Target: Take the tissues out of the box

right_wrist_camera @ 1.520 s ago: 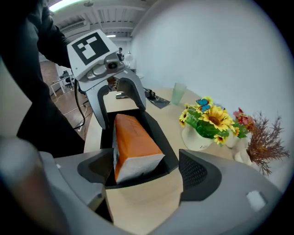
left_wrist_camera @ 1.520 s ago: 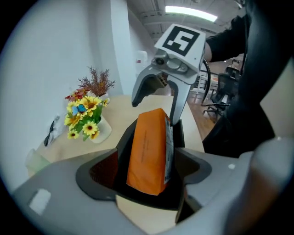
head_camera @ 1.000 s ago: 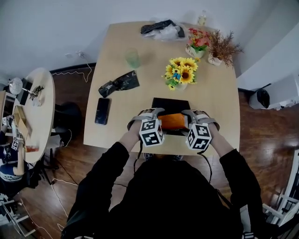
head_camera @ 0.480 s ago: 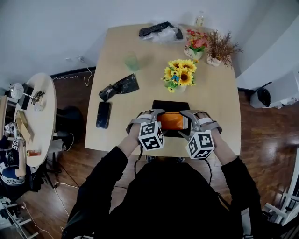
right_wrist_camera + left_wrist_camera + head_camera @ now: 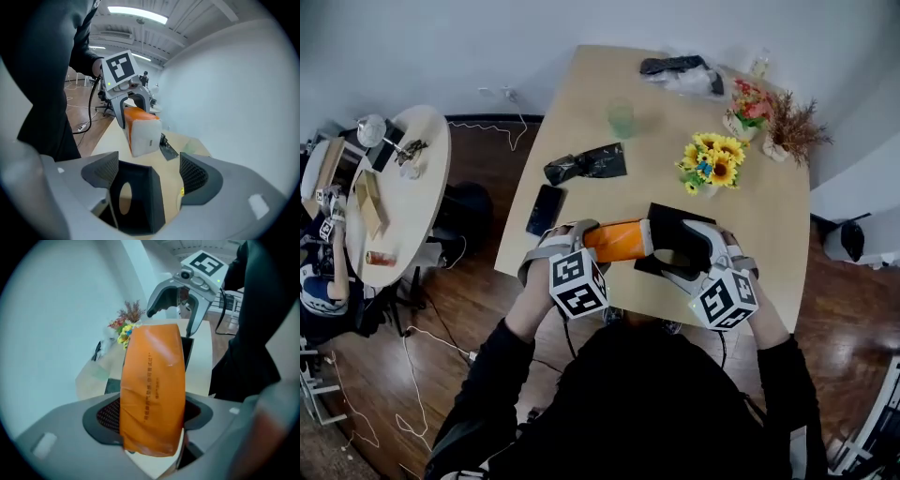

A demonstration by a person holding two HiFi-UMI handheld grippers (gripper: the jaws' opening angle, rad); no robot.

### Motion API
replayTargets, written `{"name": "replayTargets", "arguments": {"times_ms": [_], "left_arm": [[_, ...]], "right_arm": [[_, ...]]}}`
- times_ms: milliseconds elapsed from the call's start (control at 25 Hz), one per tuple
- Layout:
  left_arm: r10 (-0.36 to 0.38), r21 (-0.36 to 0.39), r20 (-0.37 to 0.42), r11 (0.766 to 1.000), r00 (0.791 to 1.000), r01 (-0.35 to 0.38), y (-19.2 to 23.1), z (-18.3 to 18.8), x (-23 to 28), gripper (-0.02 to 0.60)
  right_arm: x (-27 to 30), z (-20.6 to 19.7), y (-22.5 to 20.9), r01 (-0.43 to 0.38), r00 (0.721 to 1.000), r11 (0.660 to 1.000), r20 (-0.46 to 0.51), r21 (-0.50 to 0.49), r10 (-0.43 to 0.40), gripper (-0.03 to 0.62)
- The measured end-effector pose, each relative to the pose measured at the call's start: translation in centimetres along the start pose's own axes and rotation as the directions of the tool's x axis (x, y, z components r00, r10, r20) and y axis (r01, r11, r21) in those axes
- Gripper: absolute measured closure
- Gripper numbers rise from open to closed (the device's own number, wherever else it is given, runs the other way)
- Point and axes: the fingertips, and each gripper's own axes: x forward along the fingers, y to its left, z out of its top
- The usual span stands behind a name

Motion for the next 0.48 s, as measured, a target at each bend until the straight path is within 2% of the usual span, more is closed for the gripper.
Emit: {"name": "replayTargets", "arguments": {"times_ms": [120,200,400,440,480], "left_arm": [[0.030,-0.037,-0.110,0.999,0.994,-0.034,0.4,-5.4,-0.3,0.272],[0.032,-0.055,-0.144,0.998,0.989,-0.040,-0.3,-7.7,-0.5,0.272],[0.010,-0.102,-0.192,0.994,0.981,-0.030,-2.5,-10.7,0.1,0.270],[0.010,-0.112,-0.201,0.993,0.979,-0.033,-2.7,-11.2,0.3,0.270],[0.011,-0.125,-0.211,0.991,0.977,-0.038,-2.8,-11.8,0.4,0.270]], "right_arm": [[2.9,2.7,1.4,-0.062,0.998,0.995,0.023,-0.072,0.064,0.199],[5.6,4.9,3.2,-0.129,0.991,0.981,0.028,-0.147,0.134,0.201],[12.5,7.9,8.5,-0.299,0.953,0.893,-0.048,-0.337,0.301,0.191],[13.6,8.0,9.3,-0.319,0.946,0.876,-0.071,-0.361,0.315,0.197],[14.5,8.0,9.9,-0.335,0.941,0.864,-0.094,-0.376,0.324,0.242]]}}
